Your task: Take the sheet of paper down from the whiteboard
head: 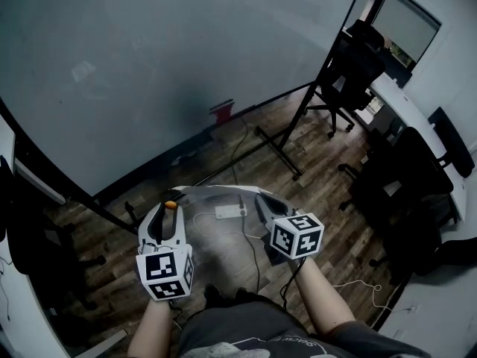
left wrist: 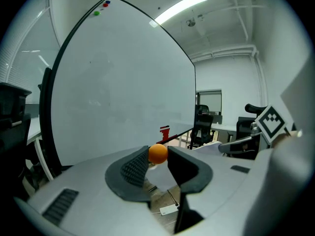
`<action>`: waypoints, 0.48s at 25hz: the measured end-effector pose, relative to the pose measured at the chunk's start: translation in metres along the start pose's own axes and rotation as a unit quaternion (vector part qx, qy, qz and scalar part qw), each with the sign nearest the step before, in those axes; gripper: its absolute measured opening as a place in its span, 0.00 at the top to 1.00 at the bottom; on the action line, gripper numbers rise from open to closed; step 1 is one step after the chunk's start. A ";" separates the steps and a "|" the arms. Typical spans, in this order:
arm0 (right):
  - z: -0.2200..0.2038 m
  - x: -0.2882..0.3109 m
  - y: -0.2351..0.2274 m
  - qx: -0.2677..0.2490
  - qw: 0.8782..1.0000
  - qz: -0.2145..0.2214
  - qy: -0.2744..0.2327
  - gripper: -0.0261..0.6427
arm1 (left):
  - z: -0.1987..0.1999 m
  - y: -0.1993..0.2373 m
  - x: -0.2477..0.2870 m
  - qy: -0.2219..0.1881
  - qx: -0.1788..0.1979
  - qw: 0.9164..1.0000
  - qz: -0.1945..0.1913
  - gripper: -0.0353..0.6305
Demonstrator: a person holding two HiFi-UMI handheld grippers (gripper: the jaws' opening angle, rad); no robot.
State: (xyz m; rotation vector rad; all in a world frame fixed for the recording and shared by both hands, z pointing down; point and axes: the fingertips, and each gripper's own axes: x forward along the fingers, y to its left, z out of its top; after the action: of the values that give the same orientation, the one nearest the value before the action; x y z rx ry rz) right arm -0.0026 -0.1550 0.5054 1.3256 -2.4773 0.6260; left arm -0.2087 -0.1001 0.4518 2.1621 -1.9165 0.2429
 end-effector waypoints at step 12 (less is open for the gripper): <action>-0.031 -0.067 -0.006 -0.009 1.000 0.028 -0.003 0.93 | -0.022 -0.081 -0.041 0.012 0.016 1.000 -0.008 0.76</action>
State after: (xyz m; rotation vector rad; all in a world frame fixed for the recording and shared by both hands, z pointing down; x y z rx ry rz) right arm 0.0402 -0.0947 0.5061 1.2584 -2.5254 0.6126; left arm -0.1328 -0.0461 0.4560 2.1842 -1.8931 0.2961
